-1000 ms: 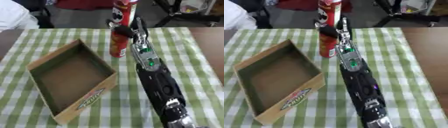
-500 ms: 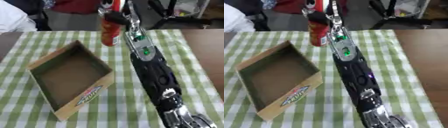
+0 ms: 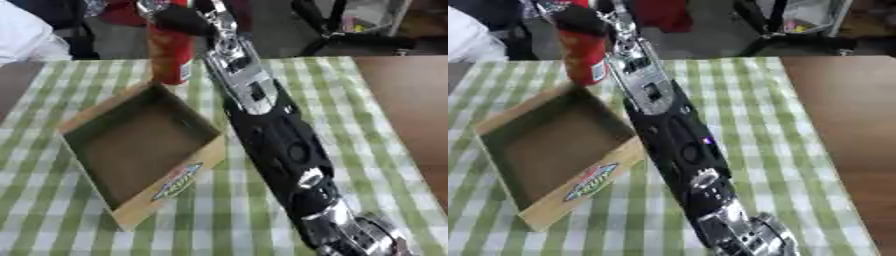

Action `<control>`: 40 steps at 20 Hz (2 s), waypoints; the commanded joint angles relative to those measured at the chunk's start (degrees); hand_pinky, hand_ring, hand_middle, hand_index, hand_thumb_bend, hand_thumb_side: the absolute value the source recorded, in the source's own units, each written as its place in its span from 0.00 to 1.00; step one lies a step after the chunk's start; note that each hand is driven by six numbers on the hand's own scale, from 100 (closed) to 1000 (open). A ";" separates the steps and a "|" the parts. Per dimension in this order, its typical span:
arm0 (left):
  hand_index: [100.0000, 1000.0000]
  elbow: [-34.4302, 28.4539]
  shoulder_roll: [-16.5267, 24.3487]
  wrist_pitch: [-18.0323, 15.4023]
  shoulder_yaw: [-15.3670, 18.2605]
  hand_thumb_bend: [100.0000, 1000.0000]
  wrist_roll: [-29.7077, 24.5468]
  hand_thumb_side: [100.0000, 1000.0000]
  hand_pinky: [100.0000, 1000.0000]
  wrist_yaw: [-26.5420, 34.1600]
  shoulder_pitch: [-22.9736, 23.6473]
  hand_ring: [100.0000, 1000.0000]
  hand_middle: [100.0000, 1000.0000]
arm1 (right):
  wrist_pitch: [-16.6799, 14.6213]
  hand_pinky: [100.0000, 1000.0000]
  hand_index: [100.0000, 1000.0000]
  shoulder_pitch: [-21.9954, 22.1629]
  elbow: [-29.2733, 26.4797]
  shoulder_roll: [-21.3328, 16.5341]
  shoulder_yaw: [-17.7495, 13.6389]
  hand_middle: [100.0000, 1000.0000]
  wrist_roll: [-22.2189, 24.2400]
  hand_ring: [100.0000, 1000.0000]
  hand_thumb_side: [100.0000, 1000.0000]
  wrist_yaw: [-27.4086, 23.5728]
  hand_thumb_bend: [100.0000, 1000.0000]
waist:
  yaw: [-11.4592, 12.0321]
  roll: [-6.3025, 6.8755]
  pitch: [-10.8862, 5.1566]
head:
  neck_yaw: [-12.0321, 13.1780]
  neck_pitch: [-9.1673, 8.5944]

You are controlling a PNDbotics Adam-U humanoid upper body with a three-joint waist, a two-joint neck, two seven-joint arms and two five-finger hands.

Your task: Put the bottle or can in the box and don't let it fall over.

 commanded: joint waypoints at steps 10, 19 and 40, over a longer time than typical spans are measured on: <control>0.74 -0.92 1.55 -0.28 0.67 0.46 0.31 0.58 0.82 -0.39 0.10 0.97 0.72 | 0.00 0.89 0.22 2.89 -3.25 6.17 4.88 0.39 3.32 0.32 0.00 -0.45 0.29 | 0.37 0.14 -1.75 | -0.44 0.79; 0.74 -0.94 1.44 -0.29 0.80 0.46 0.48 0.57 0.82 -0.41 0.12 0.97 0.72 | -1.59 0.89 0.23 7.02 1.27 7.48 6.00 0.41 5.56 0.34 0.00 1.14 0.26 | 0.28 0.13 -1.33 | -0.34 0.63; 0.74 -0.96 1.31 -0.28 0.92 0.46 0.53 0.57 0.82 -0.34 0.03 0.97 0.72 | -5.92 1.00 0.88 8.90 8.05 6.78 5.60 0.99 13.33 0.97 0.49 6.20 1.00 | 0.39 0.29 -0.59 | -0.31 -0.02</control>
